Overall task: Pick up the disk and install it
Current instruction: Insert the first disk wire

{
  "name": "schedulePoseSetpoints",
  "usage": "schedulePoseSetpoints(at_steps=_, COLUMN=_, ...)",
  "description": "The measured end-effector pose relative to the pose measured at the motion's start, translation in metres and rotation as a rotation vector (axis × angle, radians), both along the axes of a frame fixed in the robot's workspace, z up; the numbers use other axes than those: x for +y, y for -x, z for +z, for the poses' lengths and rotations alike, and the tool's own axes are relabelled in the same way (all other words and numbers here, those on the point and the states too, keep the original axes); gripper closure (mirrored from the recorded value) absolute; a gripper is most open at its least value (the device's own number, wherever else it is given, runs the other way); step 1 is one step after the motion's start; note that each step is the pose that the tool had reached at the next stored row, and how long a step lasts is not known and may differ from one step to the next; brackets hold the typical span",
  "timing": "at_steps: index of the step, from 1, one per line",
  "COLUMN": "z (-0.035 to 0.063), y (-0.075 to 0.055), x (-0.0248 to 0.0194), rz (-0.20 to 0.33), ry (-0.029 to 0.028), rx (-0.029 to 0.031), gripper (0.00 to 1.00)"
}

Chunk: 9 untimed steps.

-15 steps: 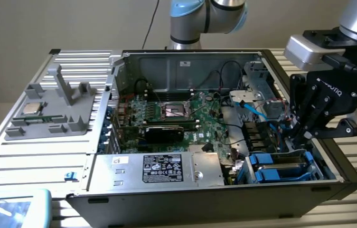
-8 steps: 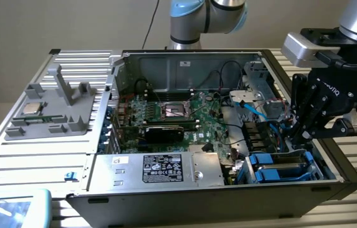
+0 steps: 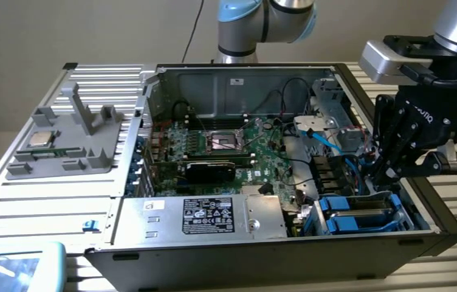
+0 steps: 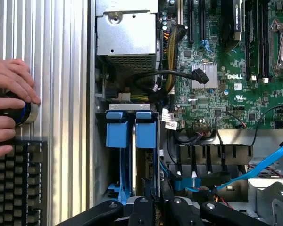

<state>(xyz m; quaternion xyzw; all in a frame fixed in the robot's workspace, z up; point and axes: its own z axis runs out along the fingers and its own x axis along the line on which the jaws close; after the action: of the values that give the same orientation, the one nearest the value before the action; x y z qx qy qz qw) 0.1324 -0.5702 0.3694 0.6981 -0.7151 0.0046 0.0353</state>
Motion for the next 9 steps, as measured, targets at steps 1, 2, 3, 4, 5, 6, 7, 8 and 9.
schedulePoseSetpoints(at_steps=1, z=-0.0001, y=0.0000, x=0.0000, rz=0.000, ry=0.0011, rx=0.0004, gripper=0.83)
schedulePoseSetpoints(at_steps=2, z=-0.0003, y=0.0000, x=0.0002, rz=-0.001, ry=0.0101, rx=0.0005, gripper=0.83)
schedulePoseSetpoints(at_steps=3, z=-0.0004, y=0.0000, x=0.0003, rz=-0.001, ry=0.0218, rx=0.0005, gripper=0.83)
schedulePoseSetpoints(at_steps=4, z=-0.0006, y=0.0000, x=0.0008, rz=-0.001, ry=0.0319, rx=0.0005, gripper=0.83)
schedulePoseSetpoints(at_steps=5, z=-0.0006, y=0.0000, x=0.0012, rz=-0.001, ry=0.0348, rx=0.0006, gripper=0.83)
schedulePoseSetpoints(at_steps=6, z=-0.0006, y=0.0000, x=0.0012, rz=-0.001, ry=0.0346, rx=0.0006, gripper=0.83)
schedulePoseSetpoints(at_steps=7, z=-0.0005, y=0.0000, x=0.0010, rz=-0.001, ry=0.0347, rx=0.0006, gripper=0.83)
schedulePoseSetpoints(at_steps=8, z=-0.0009, y=0.0000, x=0.0011, rz=-0.001, ry=0.0343, rx=0.0006, gripper=0.83)
schedulePoseSetpoints(at_steps=9, z=-0.0014, y=0.0001, x=0.0011, rz=-0.001, ry=0.0343, rx=0.0006, gripper=0.83)
